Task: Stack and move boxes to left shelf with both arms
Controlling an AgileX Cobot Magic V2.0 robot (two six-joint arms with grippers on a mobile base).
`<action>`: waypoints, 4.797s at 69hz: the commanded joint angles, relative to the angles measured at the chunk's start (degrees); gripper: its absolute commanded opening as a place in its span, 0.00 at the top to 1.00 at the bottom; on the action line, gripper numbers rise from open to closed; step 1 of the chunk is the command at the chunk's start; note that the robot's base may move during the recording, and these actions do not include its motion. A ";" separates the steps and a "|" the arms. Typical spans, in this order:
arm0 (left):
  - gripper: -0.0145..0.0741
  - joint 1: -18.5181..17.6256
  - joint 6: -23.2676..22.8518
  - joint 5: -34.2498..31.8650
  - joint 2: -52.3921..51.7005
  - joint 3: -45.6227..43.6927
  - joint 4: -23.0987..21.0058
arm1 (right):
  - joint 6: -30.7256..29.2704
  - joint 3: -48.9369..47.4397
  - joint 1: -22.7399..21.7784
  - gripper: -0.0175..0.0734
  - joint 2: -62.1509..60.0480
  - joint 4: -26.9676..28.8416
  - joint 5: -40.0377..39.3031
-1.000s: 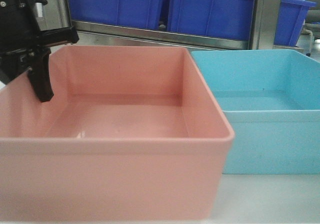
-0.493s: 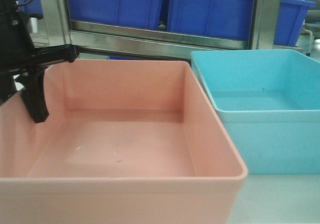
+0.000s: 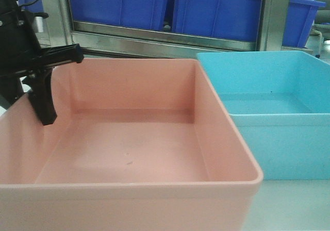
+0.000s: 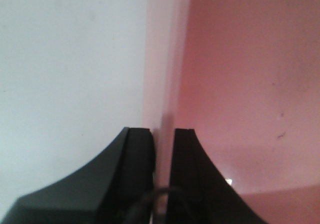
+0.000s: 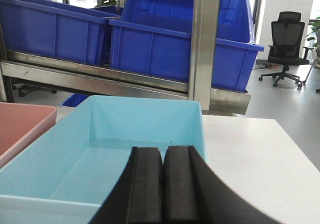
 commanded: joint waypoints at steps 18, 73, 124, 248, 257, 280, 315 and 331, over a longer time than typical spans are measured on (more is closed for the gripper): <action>0.85 -1.35 -0.58 -2.60 -1.77 -1.65 -4.44 | -0.07 -1.22 -0.24 0.75 -0.59 -0.16 -4.83; 0.46 -1.11 10.15 -16.26 -21.73 3.51 2.15 | -0.07 -1.22 -0.24 0.75 -0.59 -0.16 -4.83; 0.46 -1.11 11.66 -39.02 -61.87 30.06 16.46 | -0.07 -1.22 -0.24 0.75 -0.59 -0.16 -4.83; 0.46 -1.11 11.66 -43.54 -68.03 30.06 15.59 | -9.07 -73.39 -8.41 0.31 81.11 6.69 55.04; 0.46 -1.11 11.66 -43.54 -68.03 30.06 15.59 | -11.03 -82.00 -9.29 0.31 89.38 7.01 57.84; 0.46 -1.11 11.66 -43.54 -68.03 30.06 13.97 | -16.43 -95.84 -13.25 0.32 104.13 12.09 63.09; 0.46 -1.11 11.66 -43.21 -68.03 30.06 13.97 | -16.60 -96.17 -13.08 0.51 113.88 12.08 61.26; 0.46 -1.11 11.66 -43.21 -68.03 30.06 13.97 | -16.60 -96.49 -13.14 0.74 114.28 12.08 62.74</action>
